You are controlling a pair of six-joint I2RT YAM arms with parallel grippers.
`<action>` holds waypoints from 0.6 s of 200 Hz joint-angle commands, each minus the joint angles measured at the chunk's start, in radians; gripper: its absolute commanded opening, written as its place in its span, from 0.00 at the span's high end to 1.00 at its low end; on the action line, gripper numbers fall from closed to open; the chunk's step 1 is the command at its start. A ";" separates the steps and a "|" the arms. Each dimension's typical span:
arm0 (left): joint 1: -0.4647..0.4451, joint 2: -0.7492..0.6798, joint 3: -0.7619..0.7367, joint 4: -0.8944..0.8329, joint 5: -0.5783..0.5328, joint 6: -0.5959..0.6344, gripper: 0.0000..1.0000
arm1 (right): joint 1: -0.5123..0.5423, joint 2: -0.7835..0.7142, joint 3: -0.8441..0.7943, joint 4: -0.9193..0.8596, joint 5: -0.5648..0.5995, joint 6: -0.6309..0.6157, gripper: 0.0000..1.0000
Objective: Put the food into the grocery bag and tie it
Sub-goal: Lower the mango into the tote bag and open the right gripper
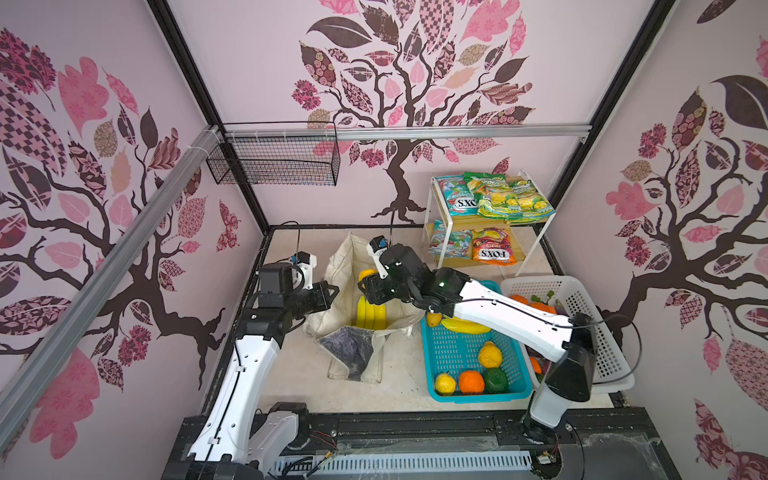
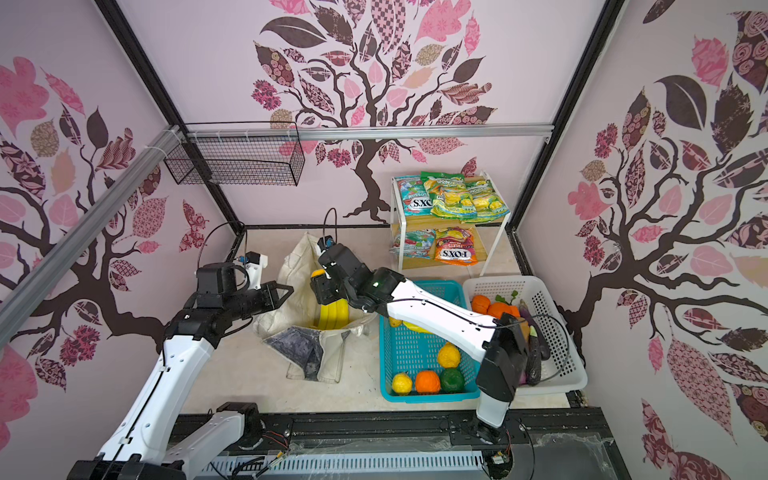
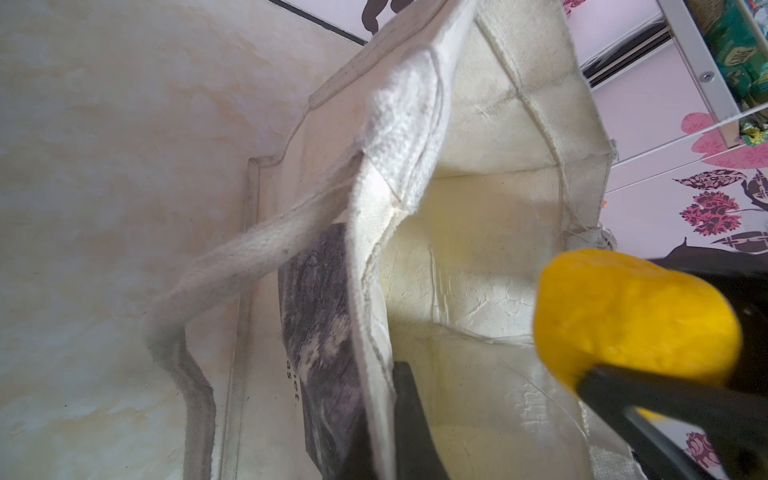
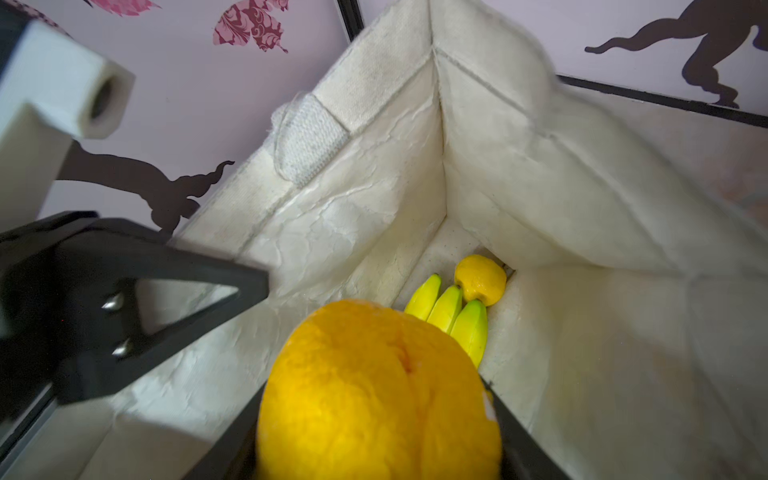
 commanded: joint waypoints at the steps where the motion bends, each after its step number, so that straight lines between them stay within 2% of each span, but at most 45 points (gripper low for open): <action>1: -0.005 -0.016 -0.014 0.015 0.012 0.015 1.00 | -0.003 0.127 0.115 -0.044 -0.018 -0.031 0.49; 24: -0.004 -0.013 -0.014 0.013 0.009 0.016 1.00 | -0.012 0.227 0.148 -0.033 -0.030 -0.017 0.48; 54: -0.005 -0.016 -0.014 0.012 0.004 0.016 1.00 | -0.047 0.277 0.092 0.056 -0.106 0.041 0.48; 120: -0.007 -0.020 -0.014 0.012 0.006 0.016 1.00 | -0.082 0.435 0.122 0.040 -0.013 0.037 0.48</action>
